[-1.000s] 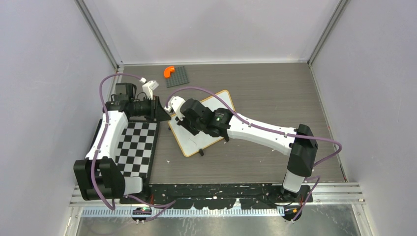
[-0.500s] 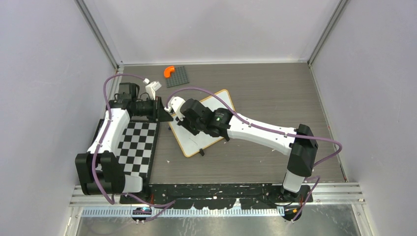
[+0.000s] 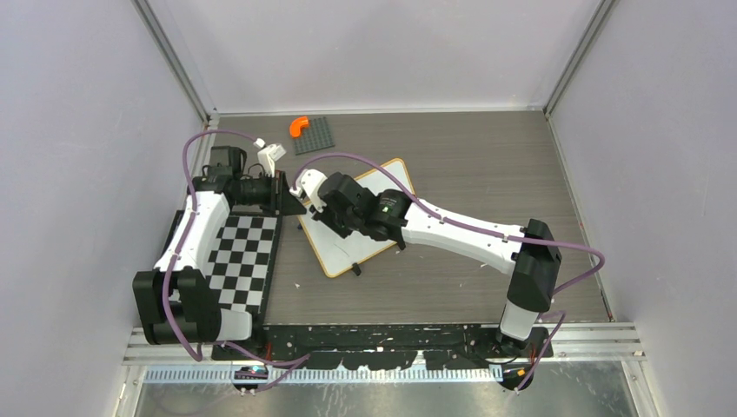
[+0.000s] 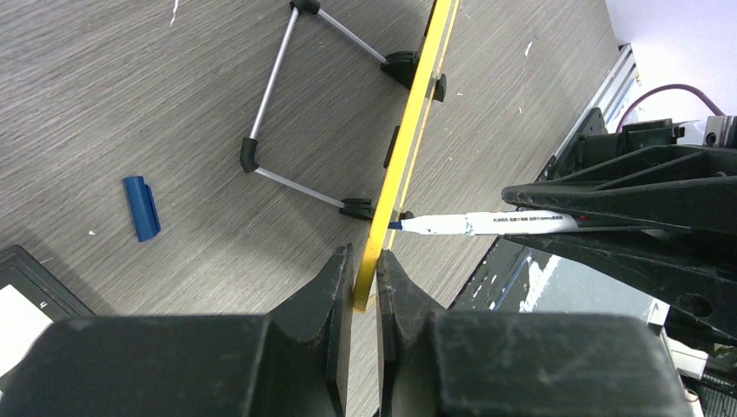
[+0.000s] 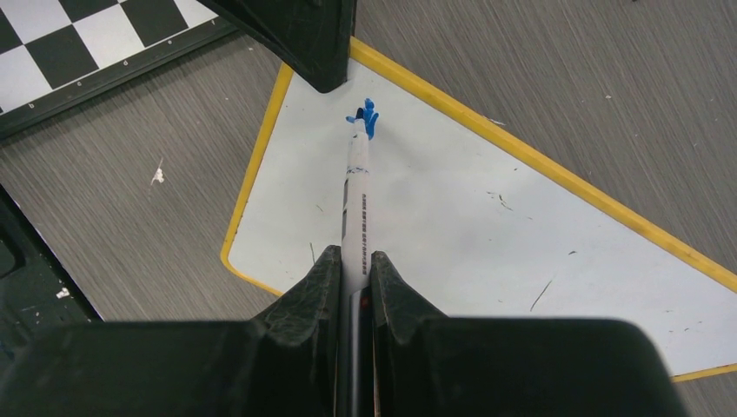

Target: Write a sentence on the whiteboard

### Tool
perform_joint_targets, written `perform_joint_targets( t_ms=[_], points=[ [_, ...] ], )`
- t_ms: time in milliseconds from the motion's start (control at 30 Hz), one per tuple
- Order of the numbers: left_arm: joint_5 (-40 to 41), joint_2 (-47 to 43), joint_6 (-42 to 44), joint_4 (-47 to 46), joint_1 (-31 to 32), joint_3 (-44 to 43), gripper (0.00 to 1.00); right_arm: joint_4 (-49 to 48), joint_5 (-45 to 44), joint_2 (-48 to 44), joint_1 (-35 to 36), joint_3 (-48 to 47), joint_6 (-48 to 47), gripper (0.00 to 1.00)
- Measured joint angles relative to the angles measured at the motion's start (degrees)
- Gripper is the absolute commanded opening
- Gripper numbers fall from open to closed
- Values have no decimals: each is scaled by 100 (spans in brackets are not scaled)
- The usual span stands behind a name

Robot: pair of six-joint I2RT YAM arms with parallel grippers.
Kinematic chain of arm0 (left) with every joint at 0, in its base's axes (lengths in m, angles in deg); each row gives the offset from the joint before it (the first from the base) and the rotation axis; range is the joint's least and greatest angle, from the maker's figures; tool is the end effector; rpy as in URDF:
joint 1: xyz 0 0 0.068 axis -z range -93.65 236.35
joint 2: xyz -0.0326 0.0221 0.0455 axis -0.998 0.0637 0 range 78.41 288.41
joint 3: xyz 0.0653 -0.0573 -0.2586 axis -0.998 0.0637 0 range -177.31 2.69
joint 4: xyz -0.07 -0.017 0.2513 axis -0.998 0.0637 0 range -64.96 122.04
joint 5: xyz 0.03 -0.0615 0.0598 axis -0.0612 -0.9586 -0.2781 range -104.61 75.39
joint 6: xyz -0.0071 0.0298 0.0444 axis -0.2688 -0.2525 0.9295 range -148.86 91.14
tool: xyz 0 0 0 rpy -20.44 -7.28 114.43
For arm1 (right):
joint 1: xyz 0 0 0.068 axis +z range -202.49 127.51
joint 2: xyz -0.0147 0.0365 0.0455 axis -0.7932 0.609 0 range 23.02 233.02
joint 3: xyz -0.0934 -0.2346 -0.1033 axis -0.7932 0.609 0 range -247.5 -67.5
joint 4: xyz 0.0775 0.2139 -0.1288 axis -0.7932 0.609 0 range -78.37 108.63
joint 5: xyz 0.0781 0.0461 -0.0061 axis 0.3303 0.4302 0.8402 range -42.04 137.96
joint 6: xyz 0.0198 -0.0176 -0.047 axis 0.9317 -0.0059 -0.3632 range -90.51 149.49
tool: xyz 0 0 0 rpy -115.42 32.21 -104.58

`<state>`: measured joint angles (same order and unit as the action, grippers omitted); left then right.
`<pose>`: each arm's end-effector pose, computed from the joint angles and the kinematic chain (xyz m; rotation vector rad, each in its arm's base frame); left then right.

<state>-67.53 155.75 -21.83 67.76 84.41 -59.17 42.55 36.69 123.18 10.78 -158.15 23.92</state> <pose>0.2653 -0.0194 0.2824 0.4298 2.2940 -1.0952 0.1865 0.3550 0.3215 -1.2013 1.9367 0.3106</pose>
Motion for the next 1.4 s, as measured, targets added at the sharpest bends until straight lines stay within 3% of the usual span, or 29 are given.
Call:
perform_joint_targets(
  t_ms=[1400],
  points=[
    [-28, 59, 494, 216, 4, -92, 0, 140, 407, -15, 79, 400, -238, 0]
  ],
)
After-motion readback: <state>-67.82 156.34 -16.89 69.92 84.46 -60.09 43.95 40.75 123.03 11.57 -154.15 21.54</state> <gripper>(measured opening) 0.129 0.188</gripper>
